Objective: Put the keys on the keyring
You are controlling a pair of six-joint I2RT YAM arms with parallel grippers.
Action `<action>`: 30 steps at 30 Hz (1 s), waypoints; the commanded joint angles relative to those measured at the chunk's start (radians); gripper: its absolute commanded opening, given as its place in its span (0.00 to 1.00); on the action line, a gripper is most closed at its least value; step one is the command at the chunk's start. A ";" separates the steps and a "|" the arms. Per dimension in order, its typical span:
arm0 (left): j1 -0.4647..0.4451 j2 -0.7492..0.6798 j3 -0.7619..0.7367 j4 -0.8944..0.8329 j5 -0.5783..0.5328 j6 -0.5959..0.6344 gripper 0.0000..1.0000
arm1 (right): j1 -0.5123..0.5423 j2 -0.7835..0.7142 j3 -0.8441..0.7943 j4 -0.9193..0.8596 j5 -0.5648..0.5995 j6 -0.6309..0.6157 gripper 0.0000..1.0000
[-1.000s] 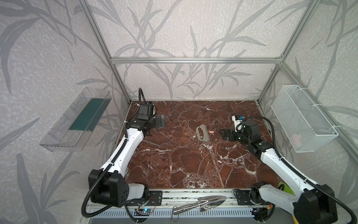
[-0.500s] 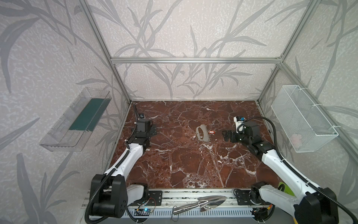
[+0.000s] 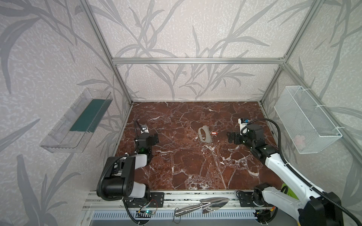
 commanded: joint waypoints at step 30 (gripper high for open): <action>0.018 0.075 0.013 0.200 -0.001 -0.012 0.99 | -0.155 0.402 -0.232 0.858 0.068 -0.265 0.99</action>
